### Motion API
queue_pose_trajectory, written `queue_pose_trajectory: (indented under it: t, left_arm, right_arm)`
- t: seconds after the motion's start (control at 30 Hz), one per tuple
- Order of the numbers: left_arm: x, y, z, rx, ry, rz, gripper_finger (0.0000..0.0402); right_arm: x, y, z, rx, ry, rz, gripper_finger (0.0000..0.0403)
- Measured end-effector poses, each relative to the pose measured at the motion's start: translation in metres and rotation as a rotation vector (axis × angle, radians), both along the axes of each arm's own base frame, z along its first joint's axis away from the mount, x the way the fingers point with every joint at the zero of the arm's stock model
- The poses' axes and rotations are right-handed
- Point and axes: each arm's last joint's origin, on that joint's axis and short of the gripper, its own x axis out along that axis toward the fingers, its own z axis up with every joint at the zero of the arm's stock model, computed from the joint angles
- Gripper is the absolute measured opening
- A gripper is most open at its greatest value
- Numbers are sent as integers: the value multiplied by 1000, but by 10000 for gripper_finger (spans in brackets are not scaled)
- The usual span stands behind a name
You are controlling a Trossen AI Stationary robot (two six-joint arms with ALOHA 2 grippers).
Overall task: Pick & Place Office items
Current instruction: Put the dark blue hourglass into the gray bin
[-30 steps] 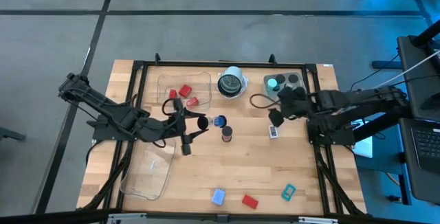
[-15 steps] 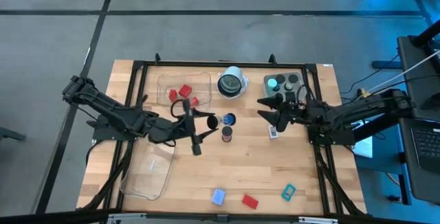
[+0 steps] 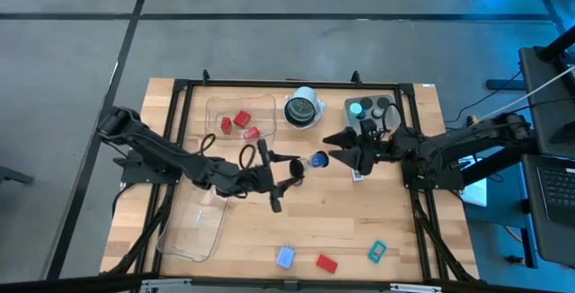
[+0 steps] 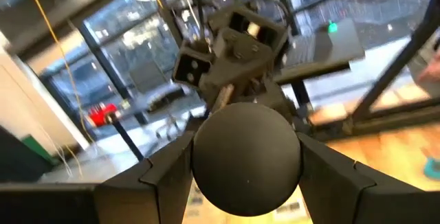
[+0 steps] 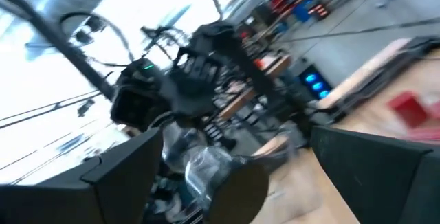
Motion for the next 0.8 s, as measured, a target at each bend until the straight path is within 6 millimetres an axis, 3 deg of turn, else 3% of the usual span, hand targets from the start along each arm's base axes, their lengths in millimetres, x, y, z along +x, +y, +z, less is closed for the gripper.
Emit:
queue_pose_trajectory:
  t: [0.37, 0.8]
  left_arm:
    - [6, 2, 6, 99, -79, -52, 221]
    - [7, 3, 6, 127, -75, -45, 221]
  right_arm:
    - [19, 21, 9, 12, 8, 95, 372]
    - [20, 32, 18, -90, -23, 117, 361]
